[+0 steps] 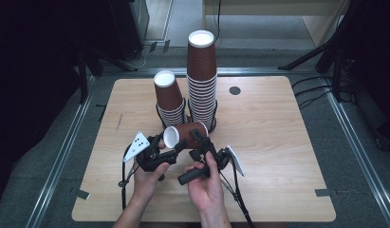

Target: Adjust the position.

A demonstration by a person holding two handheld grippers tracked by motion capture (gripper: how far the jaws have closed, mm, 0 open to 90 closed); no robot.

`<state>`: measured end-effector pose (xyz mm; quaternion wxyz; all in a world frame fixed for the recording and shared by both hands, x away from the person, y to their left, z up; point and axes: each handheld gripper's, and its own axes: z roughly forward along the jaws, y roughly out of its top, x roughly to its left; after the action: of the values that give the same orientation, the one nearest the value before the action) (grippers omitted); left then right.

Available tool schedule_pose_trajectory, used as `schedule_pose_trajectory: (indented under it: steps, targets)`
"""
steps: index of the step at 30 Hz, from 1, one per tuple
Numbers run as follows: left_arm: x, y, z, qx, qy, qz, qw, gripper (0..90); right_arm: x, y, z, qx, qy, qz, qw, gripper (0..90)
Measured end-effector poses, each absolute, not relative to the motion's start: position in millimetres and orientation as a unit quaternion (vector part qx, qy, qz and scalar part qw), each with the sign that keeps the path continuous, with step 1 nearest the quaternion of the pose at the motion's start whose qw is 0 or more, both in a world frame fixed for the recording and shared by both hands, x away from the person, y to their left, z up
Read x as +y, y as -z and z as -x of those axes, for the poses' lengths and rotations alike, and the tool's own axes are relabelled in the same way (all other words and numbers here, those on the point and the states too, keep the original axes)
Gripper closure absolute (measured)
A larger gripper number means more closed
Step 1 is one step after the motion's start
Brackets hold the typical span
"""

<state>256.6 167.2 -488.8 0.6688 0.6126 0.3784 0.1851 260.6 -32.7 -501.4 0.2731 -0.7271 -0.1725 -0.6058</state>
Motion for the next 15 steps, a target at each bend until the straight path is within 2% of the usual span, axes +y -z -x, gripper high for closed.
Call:
schedule_pose_trajectory:
  steps: [15]
  targets:
    - [161.1,488.8,-254.7,0.363,-0.189,-0.630,0.660,23.4,-32.7,500.0,-272.5,-0.158,0.598,0.734,0.281,0.0]
